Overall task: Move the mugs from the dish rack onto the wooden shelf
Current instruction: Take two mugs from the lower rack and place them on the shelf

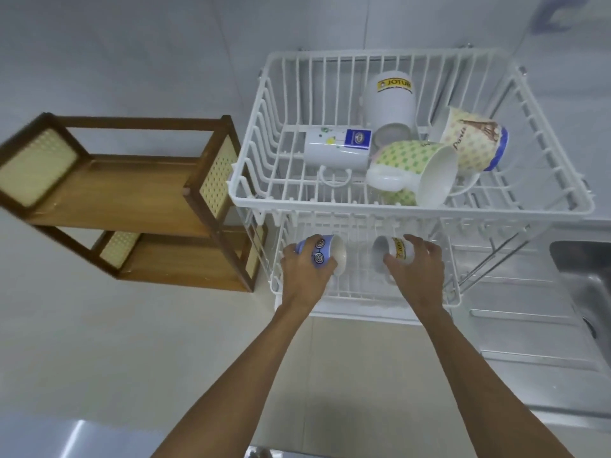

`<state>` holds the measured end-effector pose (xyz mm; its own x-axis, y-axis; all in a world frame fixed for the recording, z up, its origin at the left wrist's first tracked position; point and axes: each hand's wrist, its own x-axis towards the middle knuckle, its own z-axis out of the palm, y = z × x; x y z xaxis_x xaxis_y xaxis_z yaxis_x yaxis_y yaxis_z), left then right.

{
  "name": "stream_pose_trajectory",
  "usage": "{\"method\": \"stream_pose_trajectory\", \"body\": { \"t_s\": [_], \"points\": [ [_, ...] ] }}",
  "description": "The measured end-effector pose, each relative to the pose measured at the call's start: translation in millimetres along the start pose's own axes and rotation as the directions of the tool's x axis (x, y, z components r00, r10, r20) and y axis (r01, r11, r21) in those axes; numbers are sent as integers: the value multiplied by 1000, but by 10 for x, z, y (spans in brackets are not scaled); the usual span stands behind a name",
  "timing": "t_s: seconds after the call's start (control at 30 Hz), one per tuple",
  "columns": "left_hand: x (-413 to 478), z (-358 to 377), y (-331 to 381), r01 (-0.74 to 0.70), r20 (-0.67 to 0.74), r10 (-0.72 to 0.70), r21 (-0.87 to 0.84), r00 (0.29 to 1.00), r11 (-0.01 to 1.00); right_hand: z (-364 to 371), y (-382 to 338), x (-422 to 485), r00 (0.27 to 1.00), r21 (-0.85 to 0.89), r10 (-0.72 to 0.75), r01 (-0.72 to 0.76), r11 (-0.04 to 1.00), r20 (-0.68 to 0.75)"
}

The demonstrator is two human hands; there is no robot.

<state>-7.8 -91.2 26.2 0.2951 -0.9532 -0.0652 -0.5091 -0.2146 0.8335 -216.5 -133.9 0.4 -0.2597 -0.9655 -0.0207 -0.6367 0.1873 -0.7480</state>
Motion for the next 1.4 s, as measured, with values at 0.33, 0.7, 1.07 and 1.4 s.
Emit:
{"method": "stream_pose_trajectory", "body": {
  "t_s": [0.33,0.7,1.07,1.4],
  "points": [
    [-852,-1002,-580,60,10,-62,-436,998,898,-22,-580,-1317,989,330,59,-11,944,-135],
    [-708,-2796,-2142,342,-62,-505,-664,861,665,1627,-1630,-2605,868,595,255,-481,644,426],
    [618,-3373,-2522,341,-86,-584,-740,807,581,3092,-2686,-1817,817,590,253,-555,586,518],
    [1248,-3280,-2796,374,-38,-647,-790,761,486,3737,-2832,-1308,797,632,280,-597,494,534]
  ]
}}
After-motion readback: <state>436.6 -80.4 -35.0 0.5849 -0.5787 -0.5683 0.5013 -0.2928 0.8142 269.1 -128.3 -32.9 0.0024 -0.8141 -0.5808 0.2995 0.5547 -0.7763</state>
